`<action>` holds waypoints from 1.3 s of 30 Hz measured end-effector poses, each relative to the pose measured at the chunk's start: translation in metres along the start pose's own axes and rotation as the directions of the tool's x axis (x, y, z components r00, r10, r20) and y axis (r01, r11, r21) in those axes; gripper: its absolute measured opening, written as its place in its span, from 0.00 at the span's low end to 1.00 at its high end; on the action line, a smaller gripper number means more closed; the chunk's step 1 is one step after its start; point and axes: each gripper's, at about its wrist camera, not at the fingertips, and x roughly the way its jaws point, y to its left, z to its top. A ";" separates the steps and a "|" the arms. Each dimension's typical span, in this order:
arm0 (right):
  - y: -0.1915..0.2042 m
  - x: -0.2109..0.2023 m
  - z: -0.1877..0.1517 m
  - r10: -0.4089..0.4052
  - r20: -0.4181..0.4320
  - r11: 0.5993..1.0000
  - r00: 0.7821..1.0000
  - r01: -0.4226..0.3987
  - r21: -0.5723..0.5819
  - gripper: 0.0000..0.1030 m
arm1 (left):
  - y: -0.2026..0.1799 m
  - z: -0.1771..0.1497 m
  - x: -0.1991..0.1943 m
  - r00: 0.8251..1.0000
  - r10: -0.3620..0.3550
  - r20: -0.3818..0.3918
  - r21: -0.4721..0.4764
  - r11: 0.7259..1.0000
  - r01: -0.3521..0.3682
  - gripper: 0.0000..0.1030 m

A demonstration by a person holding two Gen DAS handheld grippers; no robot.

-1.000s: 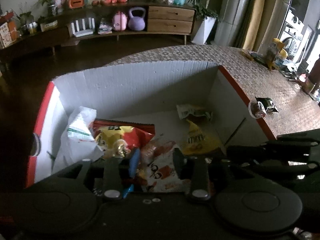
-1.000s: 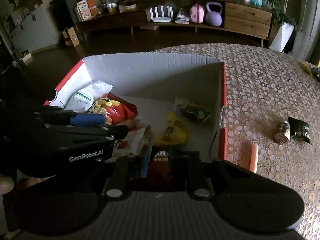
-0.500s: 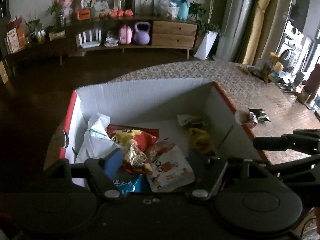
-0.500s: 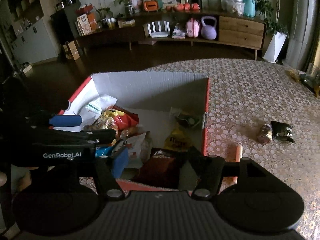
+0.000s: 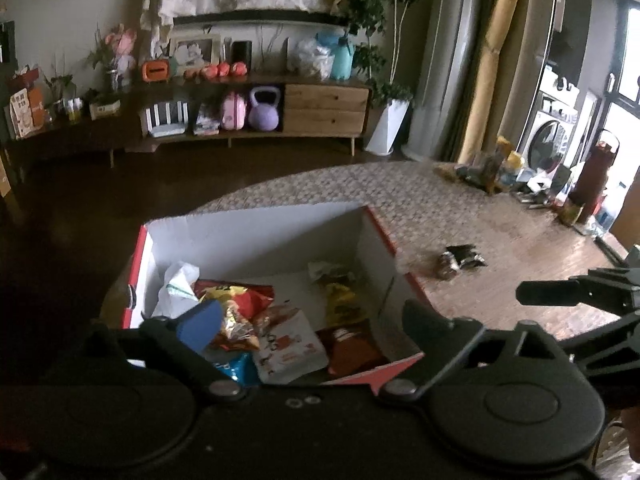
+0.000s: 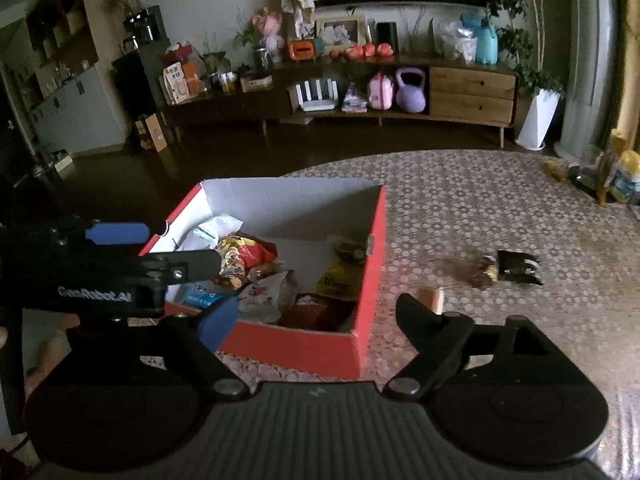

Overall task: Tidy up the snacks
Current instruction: 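Move both tools back toward the remaining snacks on the table, then grasp the small purple wrapper with the left gripper while the right grasps the black snack bag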

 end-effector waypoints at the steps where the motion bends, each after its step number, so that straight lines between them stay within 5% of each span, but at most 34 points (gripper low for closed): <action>1: -0.003 -0.005 -0.001 -0.003 0.004 1.000 1.000 0.003 0.000 0.85 | -0.005 0.000 -0.004 1.000 0.003 0.012 0.006 1.000 -0.003 1.00; 18: -0.103 -0.077 -0.036 -0.162 0.067 0.986 0.985 0.158 0.057 0.85 | -0.084 0.004 -0.006 0.995 -0.078 0.056 0.056 0.996 0.075 1.00; 39: -0.204 -0.011 -0.018 -0.241 -0.003 0.962 0.971 0.239 0.132 0.85 | -0.176 -0.055 0.043 0.995 -0.057 0.076 0.169 0.985 0.043 0.96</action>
